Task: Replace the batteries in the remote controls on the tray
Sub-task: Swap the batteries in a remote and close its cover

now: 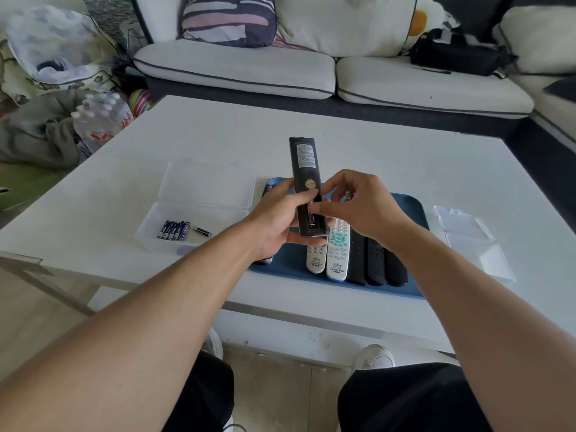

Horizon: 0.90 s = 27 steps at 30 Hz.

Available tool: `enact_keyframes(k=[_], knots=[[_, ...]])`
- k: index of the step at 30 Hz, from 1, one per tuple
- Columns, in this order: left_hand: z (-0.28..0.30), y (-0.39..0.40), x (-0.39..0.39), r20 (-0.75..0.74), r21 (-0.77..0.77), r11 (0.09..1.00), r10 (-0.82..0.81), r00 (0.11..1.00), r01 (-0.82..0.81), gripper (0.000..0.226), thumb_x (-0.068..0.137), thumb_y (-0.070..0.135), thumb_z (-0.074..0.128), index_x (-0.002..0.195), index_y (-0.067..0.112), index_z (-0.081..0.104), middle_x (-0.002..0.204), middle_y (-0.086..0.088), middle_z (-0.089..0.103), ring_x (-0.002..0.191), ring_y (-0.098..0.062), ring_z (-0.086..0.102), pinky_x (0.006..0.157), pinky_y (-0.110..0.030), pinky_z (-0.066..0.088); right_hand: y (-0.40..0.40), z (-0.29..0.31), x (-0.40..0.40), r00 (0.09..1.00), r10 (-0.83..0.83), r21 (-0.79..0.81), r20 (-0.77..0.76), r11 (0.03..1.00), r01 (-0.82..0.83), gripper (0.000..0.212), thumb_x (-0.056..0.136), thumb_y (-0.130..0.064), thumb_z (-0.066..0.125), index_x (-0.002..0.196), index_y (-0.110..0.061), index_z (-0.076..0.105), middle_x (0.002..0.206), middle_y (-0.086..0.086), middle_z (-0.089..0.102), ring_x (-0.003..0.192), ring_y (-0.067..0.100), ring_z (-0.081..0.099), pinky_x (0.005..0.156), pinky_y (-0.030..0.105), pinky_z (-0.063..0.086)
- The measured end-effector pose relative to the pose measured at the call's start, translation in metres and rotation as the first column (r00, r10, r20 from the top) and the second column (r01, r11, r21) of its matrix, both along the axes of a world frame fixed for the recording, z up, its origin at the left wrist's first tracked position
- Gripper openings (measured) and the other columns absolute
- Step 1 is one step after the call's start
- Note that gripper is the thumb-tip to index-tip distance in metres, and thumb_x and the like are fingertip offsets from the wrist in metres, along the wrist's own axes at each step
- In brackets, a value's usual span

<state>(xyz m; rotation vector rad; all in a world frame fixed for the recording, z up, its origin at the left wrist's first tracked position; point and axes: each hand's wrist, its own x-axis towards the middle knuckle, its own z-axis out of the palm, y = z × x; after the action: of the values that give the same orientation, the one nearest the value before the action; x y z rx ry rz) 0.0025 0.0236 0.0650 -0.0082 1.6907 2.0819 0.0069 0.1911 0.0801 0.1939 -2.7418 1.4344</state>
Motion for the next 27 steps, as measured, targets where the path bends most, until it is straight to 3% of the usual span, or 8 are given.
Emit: enact_keyframes(k=[3,7,12,15,18,20,23,27], knots=[[-0.003,0.000,0.000,-0.005,-0.002,1.000,-0.001,1.000,0.001,0.024,0.102,0.018,0.056,0.126,0.017,0.059,0.104,-0.012,0.073,0.097,-0.040,0.073,0.077,-0.058,0.060,0.002,0.000,-0.002,0.999,-0.009,0.031,0.041,0.999,0.007,0.036,0.070,-0.033,0.090,0.092,-0.015,0.069,0.069,-0.008,0.062,0.049,-0.005,0.055,0.050,0.007,0.037],[-0.006,0.003,0.000,-0.022,-0.045,0.999,-0.001,1.000,0.000,0.028,0.101,0.013,0.056,0.129,0.015,0.057,0.106,-0.014,0.073,0.093,-0.038,0.073,0.068,-0.055,0.061,0.002,-0.001,-0.001,0.996,-0.002,0.055,0.094,0.999,-0.003,0.036,0.071,-0.032,0.090,0.091,-0.012,0.069,0.069,-0.007,0.062,0.047,-0.008,0.053,0.046,0.006,0.035],[-0.008,0.004,0.000,-0.040,-0.050,0.998,-0.025,0.999,0.023,0.029,0.102,0.010,0.054,0.131,0.012,0.053,0.118,-0.019,0.070,0.098,-0.040,0.072,0.073,-0.060,0.060,0.005,-0.002,-0.001,0.989,-0.026,0.107,0.146,0.994,0.010,0.038,0.071,-0.039,0.089,0.091,-0.013,0.069,0.064,-0.010,0.061,0.046,-0.008,0.052,0.043,0.006,0.033],[-0.008,0.006,0.001,-0.033,-0.019,0.999,-0.031,0.999,0.030,0.030,0.102,0.010,0.053,0.132,0.008,0.050,0.120,-0.018,0.068,0.100,-0.037,0.073,0.071,-0.057,0.061,0.011,-0.003,-0.002,0.972,-0.061,-0.001,0.226,0.998,0.063,0.035,0.078,-0.045,0.083,0.094,-0.016,0.069,0.070,-0.007,0.061,0.046,-0.002,0.046,0.046,0.012,0.035],[-0.008,0.006,0.000,-0.024,0.011,1.000,-0.001,1.000,0.001,0.028,0.105,0.007,0.045,0.133,0.006,0.047,0.127,-0.020,0.065,0.106,-0.039,0.070,0.073,-0.060,0.060,0.017,0.001,-0.003,0.933,-0.060,-0.193,0.356,0.972,0.136,0.014,0.097,-0.021,0.065,0.108,-0.013,0.067,0.093,0.007,0.065,0.065,0.011,0.051,0.064,0.026,0.046],[-0.007,0.006,0.000,-0.017,0.022,0.999,0.026,1.000,-0.026,0.027,0.105,0.006,0.044,0.132,0.006,0.046,0.126,-0.019,0.065,0.107,-0.040,0.069,0.073,-0.060,0.060,0.022,0.002,-0.004,0.923,-0.022,-0.244,0.385,0.962,0.125,0.025,0.101,-0.001,0.050,0.118,-0.012,0.064,0.101,0.011,0.064,0.077,0.017,0.057,0.079,0.034,0.051],[-0.007,0.006,-0.002,-0.011,0.037,0.997,0.068,0.998,-0.068,0.028,0.105,0.006,0.046,0.132,0.007,0.046,0.120,-0.015,0.069,0.099,-0.036,0.073,0.077,-0.062,0.059,0.025,0.004,-0.003,0.954,0.019,-0.225,0.300,0.973,0.052,0.030,0.102,0.004,0.046,0.124,-0.010,0.061,0.098,0.009,0.069,0.080,0.017,0.066,0.089,0.036,0.056],[-0.007,0.005,-0.006,-0.020,0.014,0.990,0.141,0.990,-0.140,0.028,0.104,0.008,0.048,0.132,0.011,0.050,0.099,-0.003,0.074,0.076,-0.021,0.075,0.075,-0.055,0.061,0.019,0.007,0.002,0.981,0.080,-0.260,0.175,0.965,-0.032,0.022,0.098,-0.002,0.060,0.119,-0.008,0.064,0.098,0.007,0.076,0.079,0.015,0.072,0.080,0.026,0.060]])
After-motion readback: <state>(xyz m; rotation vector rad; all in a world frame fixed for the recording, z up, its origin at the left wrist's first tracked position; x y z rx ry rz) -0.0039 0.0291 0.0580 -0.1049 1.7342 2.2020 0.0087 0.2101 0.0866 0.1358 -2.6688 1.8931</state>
